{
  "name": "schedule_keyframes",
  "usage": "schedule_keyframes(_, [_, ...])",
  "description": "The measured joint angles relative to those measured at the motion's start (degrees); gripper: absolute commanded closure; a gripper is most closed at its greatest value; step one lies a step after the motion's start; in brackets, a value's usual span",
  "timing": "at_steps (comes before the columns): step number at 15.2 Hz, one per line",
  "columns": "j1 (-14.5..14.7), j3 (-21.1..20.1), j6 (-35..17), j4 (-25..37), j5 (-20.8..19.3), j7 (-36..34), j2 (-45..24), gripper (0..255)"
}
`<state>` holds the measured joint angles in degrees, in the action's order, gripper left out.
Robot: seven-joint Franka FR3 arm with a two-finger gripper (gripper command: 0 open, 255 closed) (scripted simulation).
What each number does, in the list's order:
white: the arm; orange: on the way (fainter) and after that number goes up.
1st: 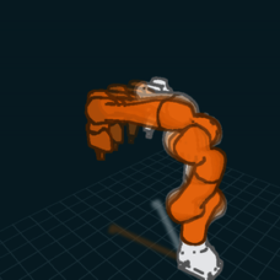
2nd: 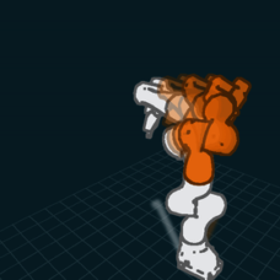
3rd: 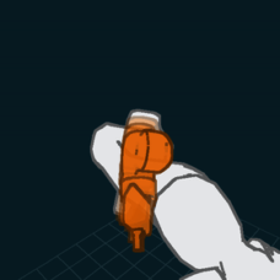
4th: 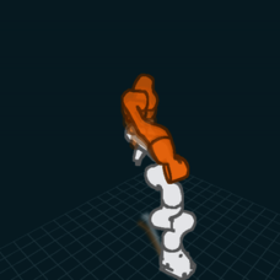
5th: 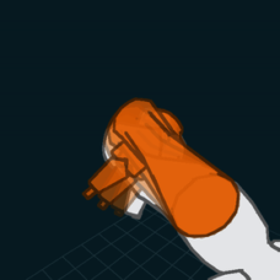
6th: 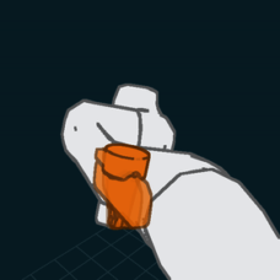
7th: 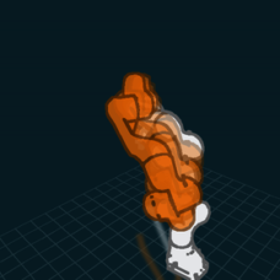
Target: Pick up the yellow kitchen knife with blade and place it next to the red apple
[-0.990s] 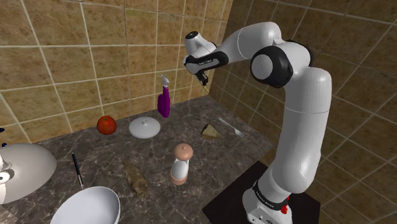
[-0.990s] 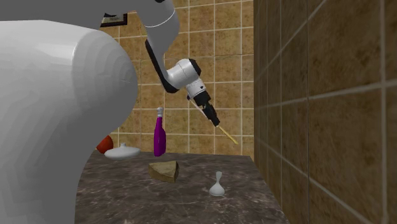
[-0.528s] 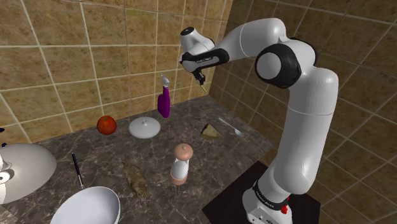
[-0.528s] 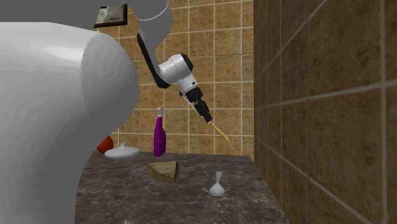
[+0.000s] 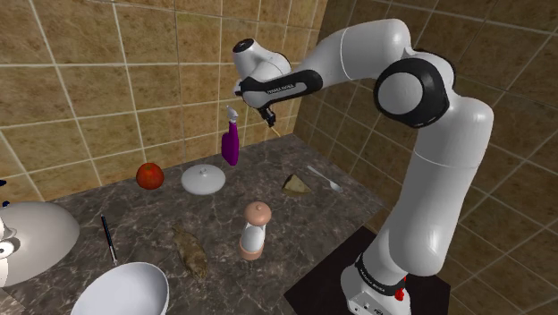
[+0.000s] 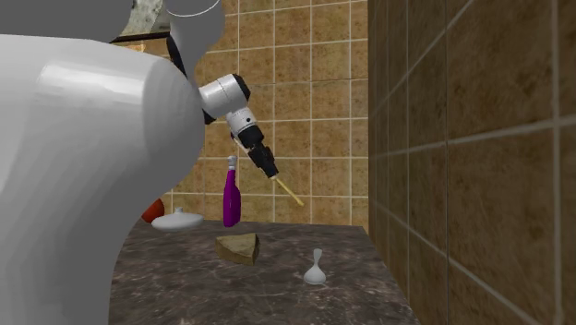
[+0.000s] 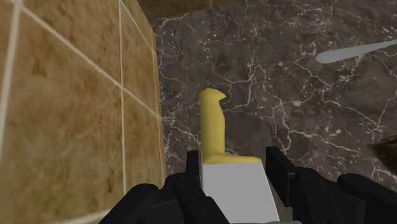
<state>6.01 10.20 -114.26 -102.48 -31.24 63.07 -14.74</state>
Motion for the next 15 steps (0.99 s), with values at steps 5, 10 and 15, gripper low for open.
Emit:
schedule_keyframes(5, [4.2, -2.6, 3.3, -1.7, 0.0, -5.8, 1.5, 255])
schedule_keyframes(10, [8.1, -5.2, 7.0, -1.2, 0.7, -10.9, 1.7, 255])
schedule_keyframes(15, [12.2, -8.1, 11.2, 0.3, 1.8, -16.2, 1.2, 255])
